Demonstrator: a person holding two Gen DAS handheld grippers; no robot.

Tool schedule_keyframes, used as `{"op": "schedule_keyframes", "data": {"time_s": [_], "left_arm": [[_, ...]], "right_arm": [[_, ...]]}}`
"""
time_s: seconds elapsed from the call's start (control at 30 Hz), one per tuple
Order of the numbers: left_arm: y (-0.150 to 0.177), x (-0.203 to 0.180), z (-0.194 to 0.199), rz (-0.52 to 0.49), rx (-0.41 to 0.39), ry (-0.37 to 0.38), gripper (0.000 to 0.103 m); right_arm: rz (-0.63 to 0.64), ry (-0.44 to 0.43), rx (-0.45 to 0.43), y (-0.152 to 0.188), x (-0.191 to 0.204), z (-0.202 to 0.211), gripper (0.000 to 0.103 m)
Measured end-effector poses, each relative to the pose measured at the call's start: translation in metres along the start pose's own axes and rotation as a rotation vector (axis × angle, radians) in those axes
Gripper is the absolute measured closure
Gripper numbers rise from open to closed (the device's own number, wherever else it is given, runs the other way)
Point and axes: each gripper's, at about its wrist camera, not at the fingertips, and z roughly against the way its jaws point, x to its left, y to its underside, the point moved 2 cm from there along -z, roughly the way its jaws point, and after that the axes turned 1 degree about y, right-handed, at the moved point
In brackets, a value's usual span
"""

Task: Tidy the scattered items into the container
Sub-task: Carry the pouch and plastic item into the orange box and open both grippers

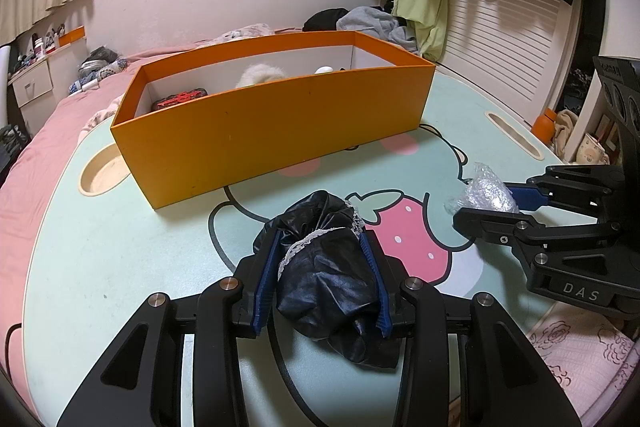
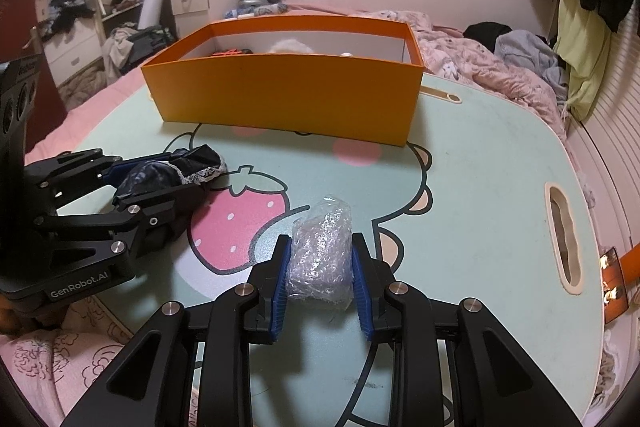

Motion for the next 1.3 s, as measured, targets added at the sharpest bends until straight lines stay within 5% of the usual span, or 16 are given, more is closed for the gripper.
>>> {"op": "schedule_keyframes", "data": {"time_s": [0.47, 0.6, 0.77, 1.03, 1.1, 1.17, 1.3], "left_arm": [[-0.014, -0.003, 0.008, 0.005, 0.002, 0.002, 0.062], [-0.05, 0.006, 0.029, 0.052, -0.064, 0.051, 0.062], [-0.11, 0.025, 0.036, 0.05, -0.126, 0.0, 0.062], [-0.149, 0.062, -0.035, 0.136, 0.005, -0.031, 0.062], [-0.145, 0.066, -0.048, 0.133, 0.018, -0.066, 0.058], [-0.142, 0.064, -0.05, 0.101, -0.01, -0.129, 0.038], [-0.14, 0.063, -0.028, 0.059, -0.131, -0.211, 0.019]], "right_arm": [[-0.014, -0.042, -0.025, -0.011, -0.006, 0.007, 0.076], [-0.029, -0.078, -0.09, -0.039, -0.01, 0.024, 0.076], [-0.014, -0.084, -0.174, -0.094, -0.013, 0.031, 0.076], [-0.096, -0.16, -0.118, -0.153, -0.025, -0.032, 0.076], [-0.091, -0.126, -0.102, -0.156, -0.023, -0.05, 0.071], [-0.095, -0.1, -0.1, -0.154, -0.027, -0.055, 0.043], [-0.111, -0.09, -0.157, -0.149, -0.031, -0.042, 0.029]]}}
